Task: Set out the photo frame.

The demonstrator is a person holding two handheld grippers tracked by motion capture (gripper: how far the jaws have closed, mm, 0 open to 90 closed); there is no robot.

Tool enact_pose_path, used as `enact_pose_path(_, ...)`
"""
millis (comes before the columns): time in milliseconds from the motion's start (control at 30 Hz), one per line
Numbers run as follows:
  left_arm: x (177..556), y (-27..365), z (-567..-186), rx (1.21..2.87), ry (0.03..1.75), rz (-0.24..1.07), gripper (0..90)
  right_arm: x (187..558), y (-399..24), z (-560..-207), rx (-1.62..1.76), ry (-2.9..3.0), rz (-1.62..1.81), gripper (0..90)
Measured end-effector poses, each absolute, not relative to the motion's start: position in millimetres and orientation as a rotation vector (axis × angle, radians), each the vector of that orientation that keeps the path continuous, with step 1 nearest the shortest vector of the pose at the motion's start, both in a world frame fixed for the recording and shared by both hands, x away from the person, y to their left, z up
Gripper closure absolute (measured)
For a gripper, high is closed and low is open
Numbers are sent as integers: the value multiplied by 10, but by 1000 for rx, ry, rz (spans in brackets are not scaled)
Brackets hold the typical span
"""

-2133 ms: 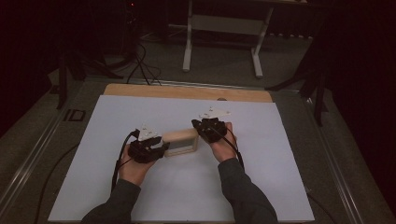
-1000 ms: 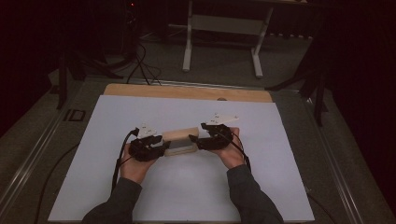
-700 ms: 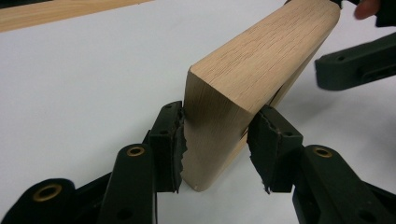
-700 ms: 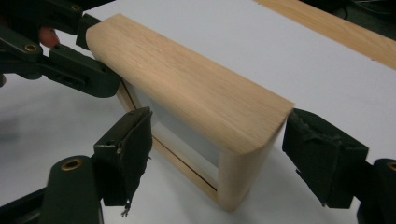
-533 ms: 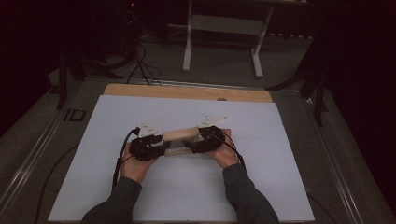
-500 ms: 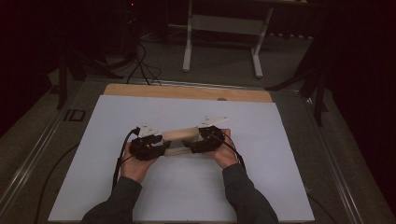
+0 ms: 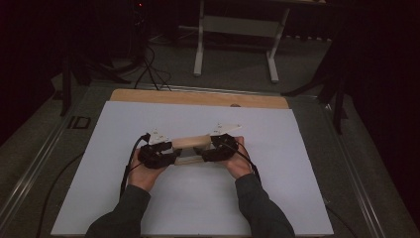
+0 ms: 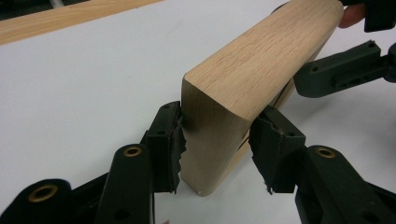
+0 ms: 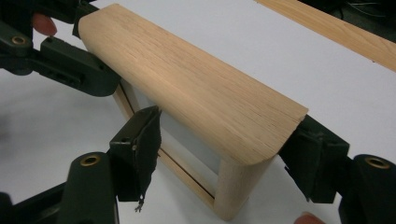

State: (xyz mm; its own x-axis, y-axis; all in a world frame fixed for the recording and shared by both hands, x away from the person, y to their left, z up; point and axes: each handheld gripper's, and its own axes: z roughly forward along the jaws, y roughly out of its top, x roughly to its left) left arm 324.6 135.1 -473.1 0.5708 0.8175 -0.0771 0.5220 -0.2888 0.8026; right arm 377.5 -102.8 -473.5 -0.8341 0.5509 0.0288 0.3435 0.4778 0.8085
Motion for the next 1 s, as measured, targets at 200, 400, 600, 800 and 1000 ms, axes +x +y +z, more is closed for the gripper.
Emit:
enact_pose_path(200, 3265, 1356, -4737, 1966, 1066, 444, 542, 3769, -1078, -4724, 758, 2495, 1280, 372)
enact_pose_path(400, 3288, 1363, -4740, 1958, 1069, 435, 547, 3775, -1144, -4709, 744, 2503, 1275, 444)
enact_pose_path(600, 3303, 1376, -4738, 1954, 1072, 432, 555, 3767, -1205, -4705, 728, 2508, 1259, 459)
enact_pose_path(800, 3313, 1373, -4741, 1951, 1070, 433, 555, 3770, -1285, -4771, 753, 2493, 1282, 539)
enact_pose_path(1000, 3316, 1370, -4741, 1949, 1072, 432, 555, 3774, -1275, -4739, 751, 2475, 1307, 542)
